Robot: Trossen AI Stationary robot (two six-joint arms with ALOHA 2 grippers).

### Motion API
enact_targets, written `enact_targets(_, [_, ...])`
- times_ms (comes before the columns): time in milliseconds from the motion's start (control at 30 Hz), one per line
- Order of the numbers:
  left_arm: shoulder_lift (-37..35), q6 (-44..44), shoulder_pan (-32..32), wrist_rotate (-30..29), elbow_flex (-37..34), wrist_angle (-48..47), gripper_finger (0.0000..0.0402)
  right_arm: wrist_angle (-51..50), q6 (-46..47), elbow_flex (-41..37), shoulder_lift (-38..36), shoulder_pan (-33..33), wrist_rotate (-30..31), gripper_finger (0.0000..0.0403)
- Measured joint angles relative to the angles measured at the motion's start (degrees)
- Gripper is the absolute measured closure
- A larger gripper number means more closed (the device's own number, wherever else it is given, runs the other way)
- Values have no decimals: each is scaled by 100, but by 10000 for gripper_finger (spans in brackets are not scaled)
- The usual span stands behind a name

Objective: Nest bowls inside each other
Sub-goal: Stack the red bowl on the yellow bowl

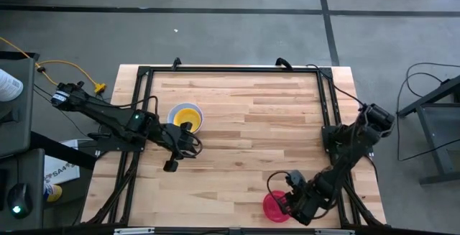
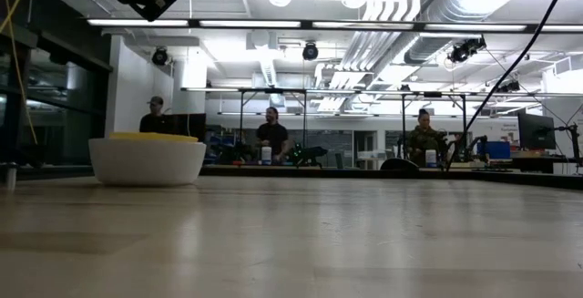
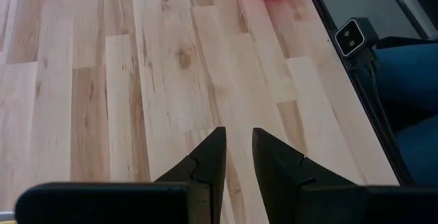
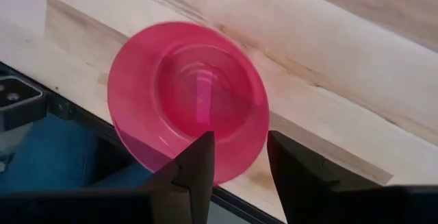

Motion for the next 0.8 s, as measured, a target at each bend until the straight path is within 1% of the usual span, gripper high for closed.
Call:
enact_targets(167, [0, -64, 0, 15, -2, -1, 327, -53, 153, 0, 0, 137, 87, 274])
enact_targets(267, [0, -91, 0, 20, -2, -3, 327, -56, 153, 7, 130, 146, 85, 274])
enact_targets(500, [0, -105, 0, 32, -3, -9, 327, -93, 122, 4, 442, 145, -87, 274])
enact_targets(800, [0, -105, 1, 31, -4, -7, 327, -105, -110, 4, 619, 35, -211, 274])
